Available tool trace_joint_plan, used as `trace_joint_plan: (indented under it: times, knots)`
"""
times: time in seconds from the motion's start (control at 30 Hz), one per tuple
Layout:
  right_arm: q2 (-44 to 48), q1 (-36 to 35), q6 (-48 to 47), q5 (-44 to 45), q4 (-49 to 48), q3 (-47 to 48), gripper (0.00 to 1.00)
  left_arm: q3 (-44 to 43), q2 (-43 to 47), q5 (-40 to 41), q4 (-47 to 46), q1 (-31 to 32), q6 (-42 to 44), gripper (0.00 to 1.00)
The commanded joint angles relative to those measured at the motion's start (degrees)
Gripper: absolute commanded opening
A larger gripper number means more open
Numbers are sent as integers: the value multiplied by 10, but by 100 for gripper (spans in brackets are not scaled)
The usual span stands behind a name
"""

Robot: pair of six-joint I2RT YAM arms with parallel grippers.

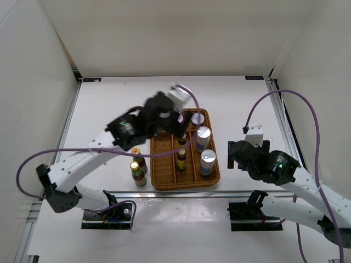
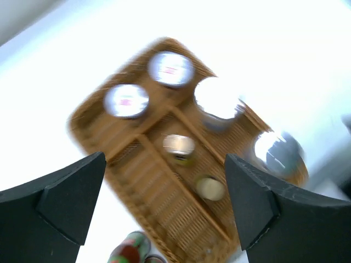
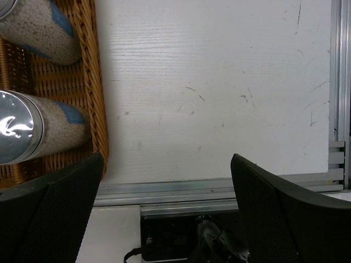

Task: Organize the condiment bottles

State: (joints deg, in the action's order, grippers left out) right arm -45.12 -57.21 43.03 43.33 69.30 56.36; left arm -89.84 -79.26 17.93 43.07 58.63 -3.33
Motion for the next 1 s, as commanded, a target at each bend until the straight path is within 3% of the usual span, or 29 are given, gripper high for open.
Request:
trace_joint_plan:
  times: [0.0, 0.17, 0.37, 0.77, 0.97]
  knots:
    - [0, 1, 11, 15, 6, 0, 100, -10, 53, 46, 70, -110, -109, 100]
    - [-18, 1, 0, 15, 1, 0, 100, 55, 84, -17, 127, -167, -192, 100]
    - [-23, 1, -25, 10, -10, 0, 100, 124, 112, -40, 180, -186, -293, 100]
    - [-34, 1, -43, -1, -27, 0, 100, 236, 163, -30, 216, -179, -343, 94]
    - [-34, 1, -43, -6, -27, 0, 100, 262, 147, -12, 216, -179, -336, 80]
